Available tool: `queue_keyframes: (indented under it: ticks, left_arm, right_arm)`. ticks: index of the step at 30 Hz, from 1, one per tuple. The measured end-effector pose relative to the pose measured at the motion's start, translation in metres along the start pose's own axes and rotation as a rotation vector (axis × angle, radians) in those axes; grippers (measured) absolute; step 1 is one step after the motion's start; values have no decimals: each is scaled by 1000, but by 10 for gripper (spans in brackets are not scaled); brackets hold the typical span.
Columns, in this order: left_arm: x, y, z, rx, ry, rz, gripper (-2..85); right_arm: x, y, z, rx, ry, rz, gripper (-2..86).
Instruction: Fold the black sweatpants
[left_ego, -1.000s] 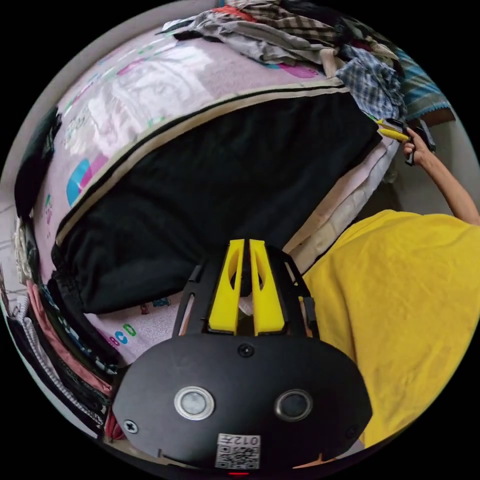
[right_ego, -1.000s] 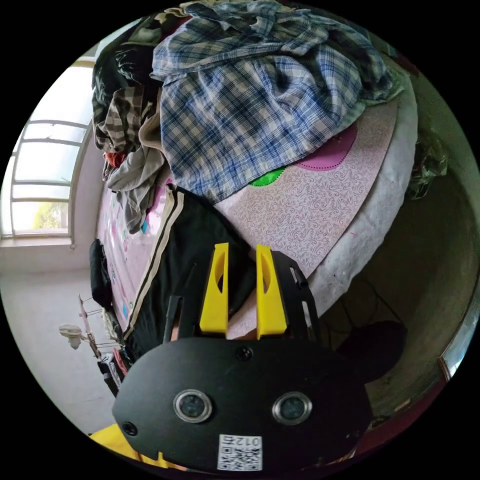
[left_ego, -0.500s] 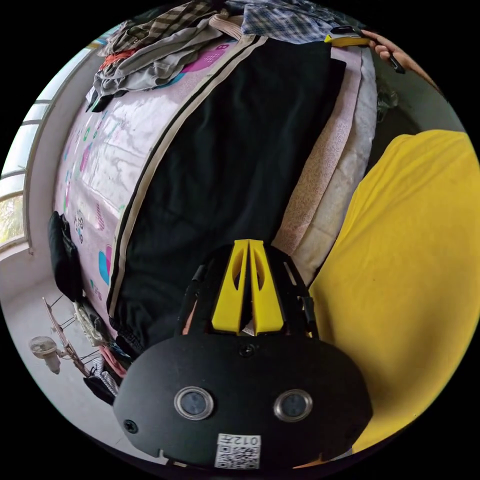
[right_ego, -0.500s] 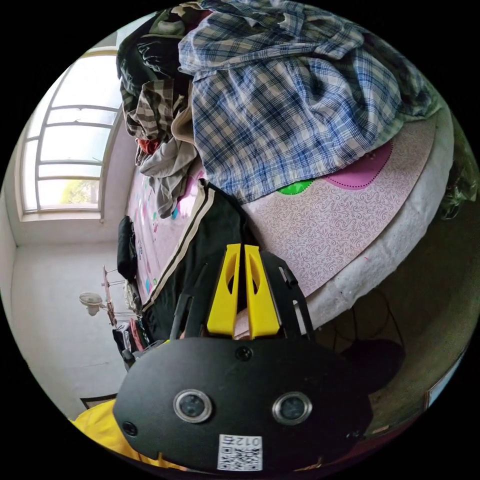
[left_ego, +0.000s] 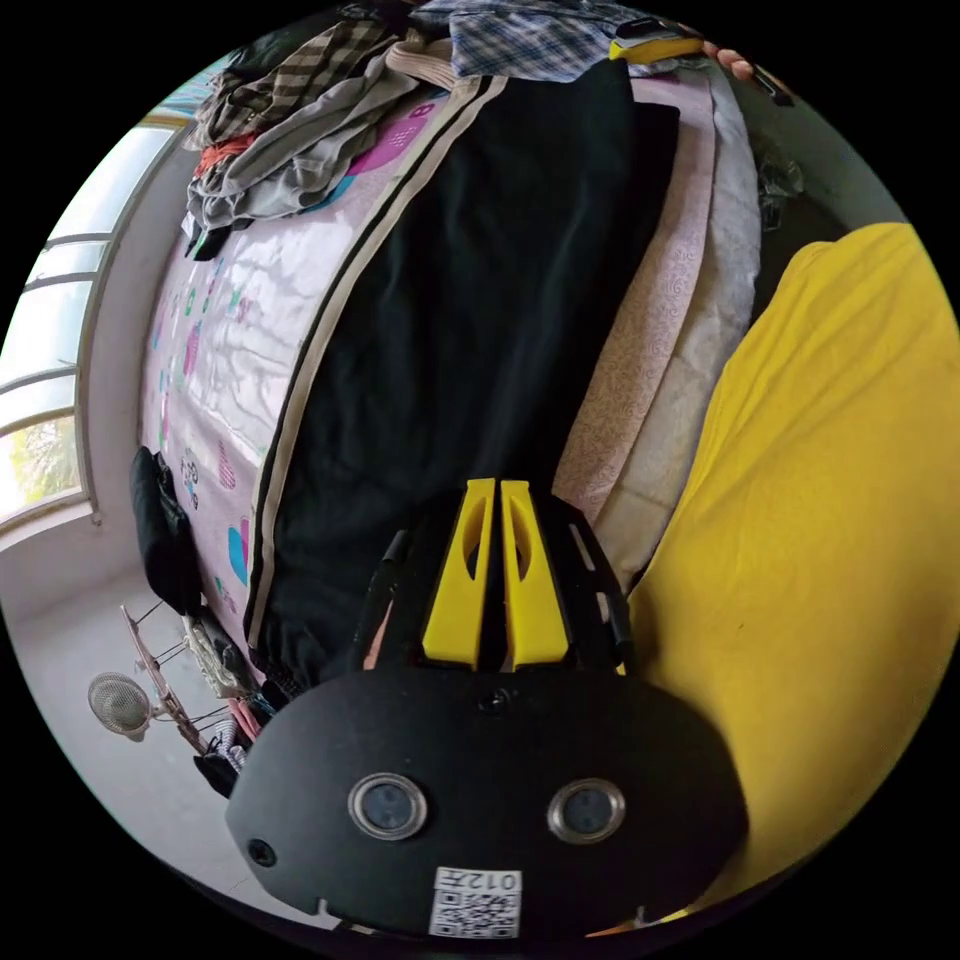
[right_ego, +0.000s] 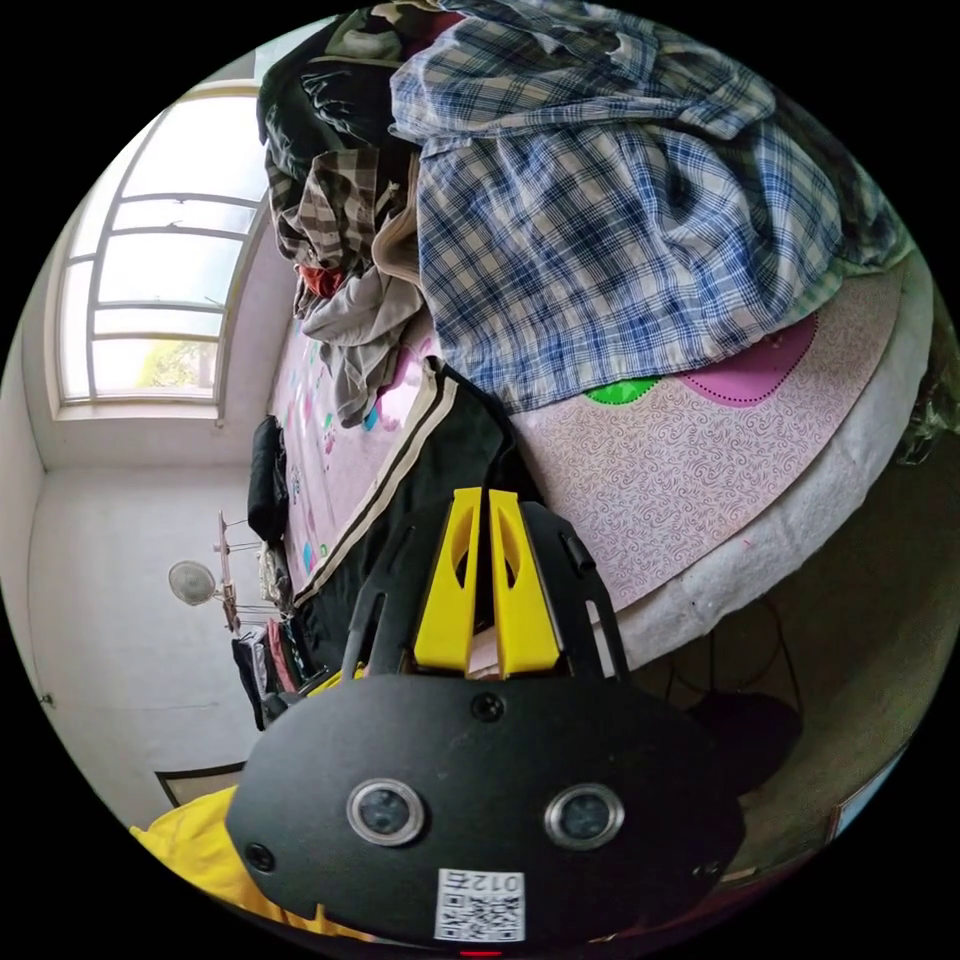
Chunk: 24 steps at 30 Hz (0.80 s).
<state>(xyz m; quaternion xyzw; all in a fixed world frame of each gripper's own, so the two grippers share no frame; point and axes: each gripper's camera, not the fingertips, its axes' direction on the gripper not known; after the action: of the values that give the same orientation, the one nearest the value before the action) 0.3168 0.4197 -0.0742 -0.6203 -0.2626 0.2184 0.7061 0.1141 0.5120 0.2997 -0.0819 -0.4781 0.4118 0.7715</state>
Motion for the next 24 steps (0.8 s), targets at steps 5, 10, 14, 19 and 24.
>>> queue_keyframes:
  ticks: [5, 10, 14, 19, 24]
  left_arm:
    - [-30, 11, -12, 39, 75, -81, -1]
    - [-45, 27, -19, 87, 81, -77, -2]
    - [-26, 21, 21, -30, 75, 47, -2]
    - [-30, 21, 37, -54, 118, 84, -2]
    - [-34, 33, 68, -106, 135, 133, 0]
  right_arm:
    - [-11, 4, -7, 12, -42, -16, 8]
    - [-6, 23, -12, 22, -47, -4, 7]
    - [32, 32, 29, -86, 22, 100, 7]
    - [14, 33, 47, -78, 93, 7, 7]
    - [4, 34, 75, -119, 106, 5, 10]
